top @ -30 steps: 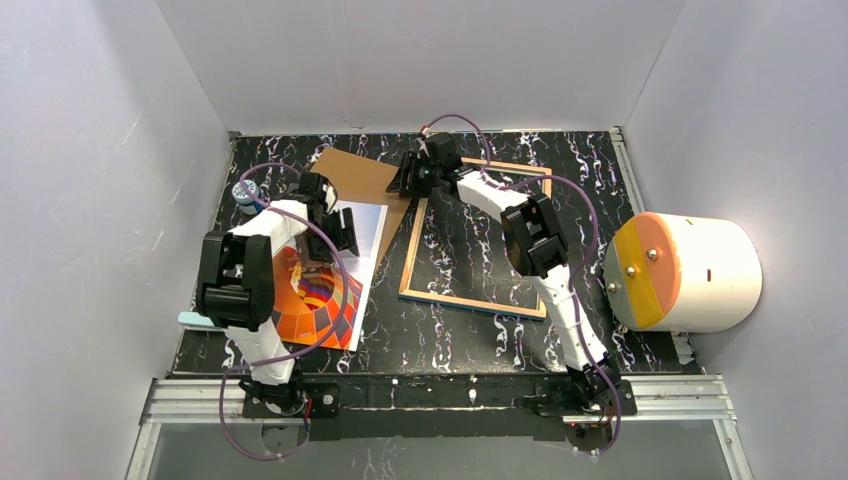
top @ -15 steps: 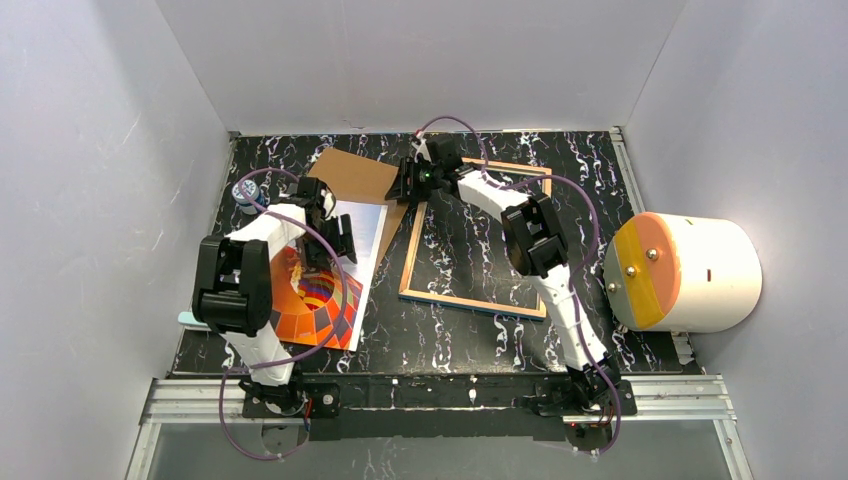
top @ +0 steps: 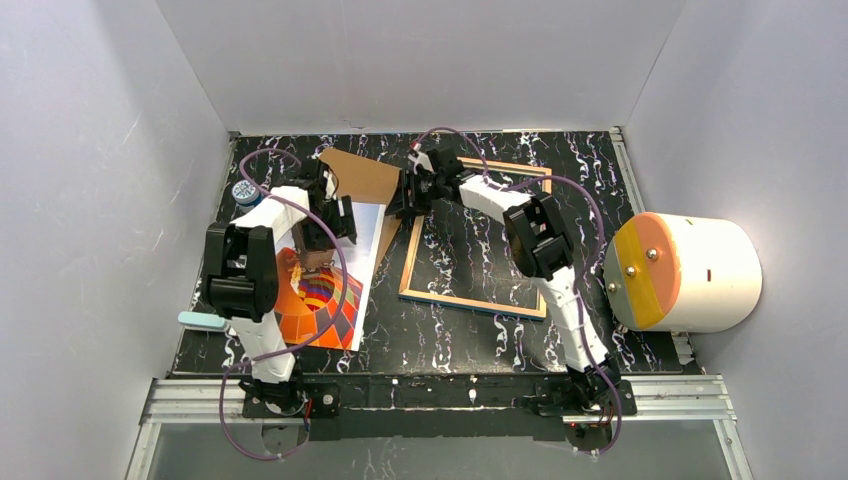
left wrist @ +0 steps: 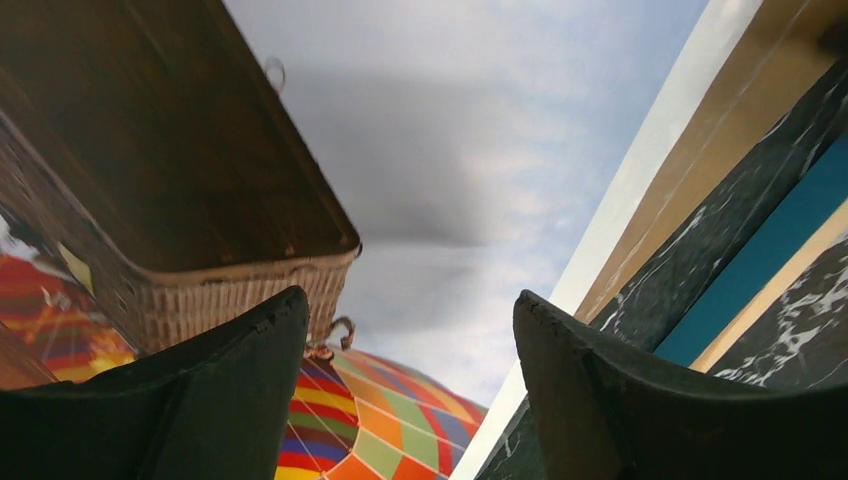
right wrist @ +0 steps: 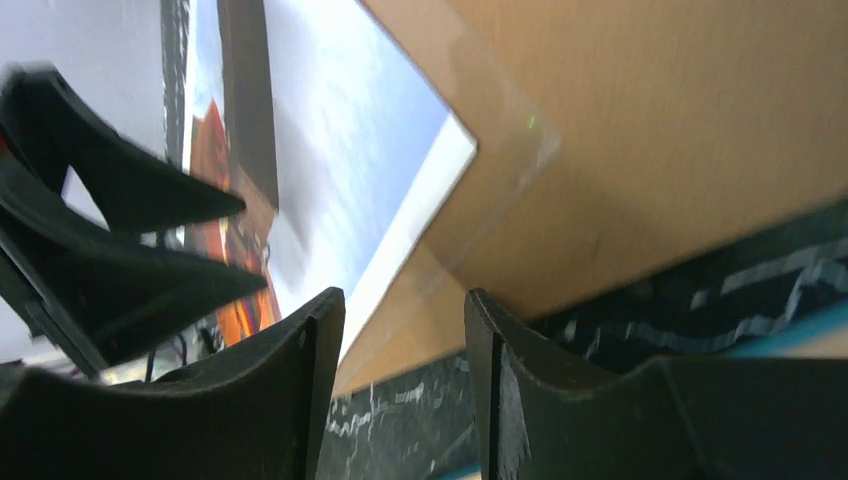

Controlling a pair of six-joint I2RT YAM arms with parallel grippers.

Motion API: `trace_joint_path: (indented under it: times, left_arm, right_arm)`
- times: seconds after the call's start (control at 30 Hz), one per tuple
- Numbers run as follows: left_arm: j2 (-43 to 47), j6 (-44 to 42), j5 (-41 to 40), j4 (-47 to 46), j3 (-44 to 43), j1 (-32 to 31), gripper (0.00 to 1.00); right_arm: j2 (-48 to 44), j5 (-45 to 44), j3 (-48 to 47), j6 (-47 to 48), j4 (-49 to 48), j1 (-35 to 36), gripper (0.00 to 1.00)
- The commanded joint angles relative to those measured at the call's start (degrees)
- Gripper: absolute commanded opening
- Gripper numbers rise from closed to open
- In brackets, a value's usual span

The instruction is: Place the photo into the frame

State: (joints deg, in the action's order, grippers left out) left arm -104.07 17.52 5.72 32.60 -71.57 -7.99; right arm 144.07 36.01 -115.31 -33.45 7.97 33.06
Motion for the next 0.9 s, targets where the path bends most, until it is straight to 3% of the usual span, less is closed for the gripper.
trace_joint_path:
  times: [0.0,0.3,0.5,0.6,0.73,0.87]
  left_arm:
    - [-1.66,0.29,-1.47,0.85,-6.27,0.38,0.73]
    - [2.13,2.49,-4.92,2.89,-6.72,0.50,0.74]
    - [6.20,3.70,-7.46,6.64,-4.87,0.52,0.75]
    - [8.89,4.76,-8.66,6.62,-1.49,0.47,0.74]
    - [13.58,5.86,-13.69,6.98,4.88,0.52,0.61]
    - [16.91,4.74,-12.82,3.77,11.71,0.51,0.51]
  right_arm:
    - [-7.99,1.65,7.90,-0.33,4.83,0.49,0.56]
    - [-21.62,6.02,25.75,-7.89,0.85,6.34,0.55]
    - [-24.05,1.34,28.80,-11.68,4.62,13.27,0.58]
    - [-25.73,-1.71,35.30,-17.56,-0.79,16.36,0.59]
    - [-26.50,-7.76,40.08,-22.86,-3.11,19.08,0.59]
    - [-28.24,-15.49,42.79,-27.22,-6.10,20.78,0.61]
